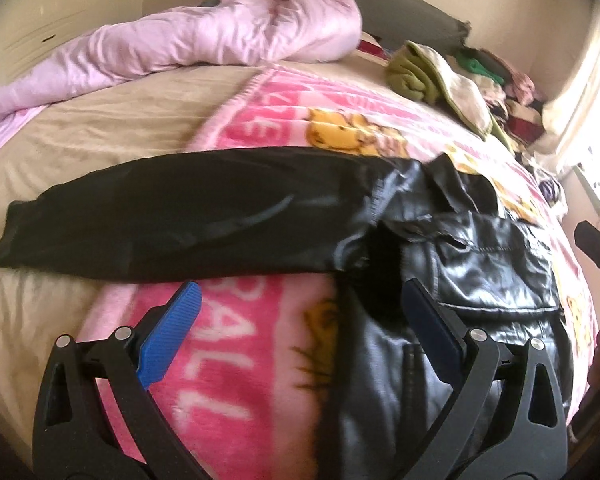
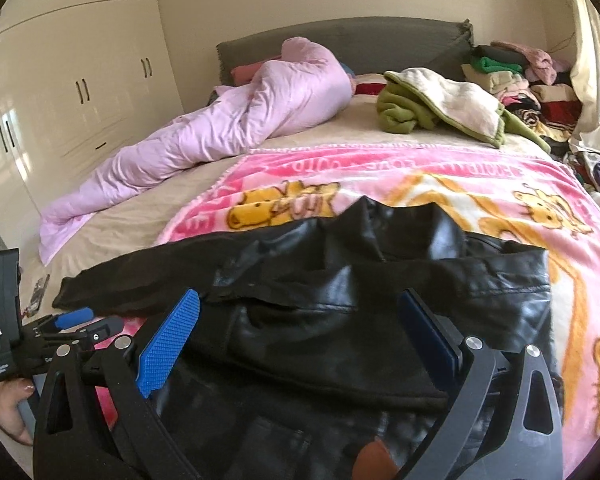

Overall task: Fold large clothes
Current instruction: 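Grasp the other sleeve cuff with the left tool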

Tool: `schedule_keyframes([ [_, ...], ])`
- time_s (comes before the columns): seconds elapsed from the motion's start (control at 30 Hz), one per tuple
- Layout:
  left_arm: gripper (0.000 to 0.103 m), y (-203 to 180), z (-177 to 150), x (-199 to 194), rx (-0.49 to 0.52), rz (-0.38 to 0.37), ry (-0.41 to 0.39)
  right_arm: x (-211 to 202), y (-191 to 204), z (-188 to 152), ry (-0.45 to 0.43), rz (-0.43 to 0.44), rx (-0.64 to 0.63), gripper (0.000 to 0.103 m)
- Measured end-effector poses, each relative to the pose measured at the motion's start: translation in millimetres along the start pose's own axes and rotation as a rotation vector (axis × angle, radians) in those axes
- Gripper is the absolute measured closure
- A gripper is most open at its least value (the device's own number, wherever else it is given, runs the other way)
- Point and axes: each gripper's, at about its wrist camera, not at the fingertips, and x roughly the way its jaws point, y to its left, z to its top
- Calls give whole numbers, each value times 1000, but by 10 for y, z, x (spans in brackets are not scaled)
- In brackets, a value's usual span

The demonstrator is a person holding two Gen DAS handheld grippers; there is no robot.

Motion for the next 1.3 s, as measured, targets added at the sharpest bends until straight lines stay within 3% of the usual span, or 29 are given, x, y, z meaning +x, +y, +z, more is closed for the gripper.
schedule_keyframes([
  [0.43,9,704,34,-80,-166,93,-38,413,612,70,44,85,-82,4],
  [0.9,9,1380,20,-9,-331,173,-27,779,1117,31,95,160,-149,4],
  [1.3,9,2015,-24,163,-494,209,-10,940,1264,-67,125,201,-142,4],
])
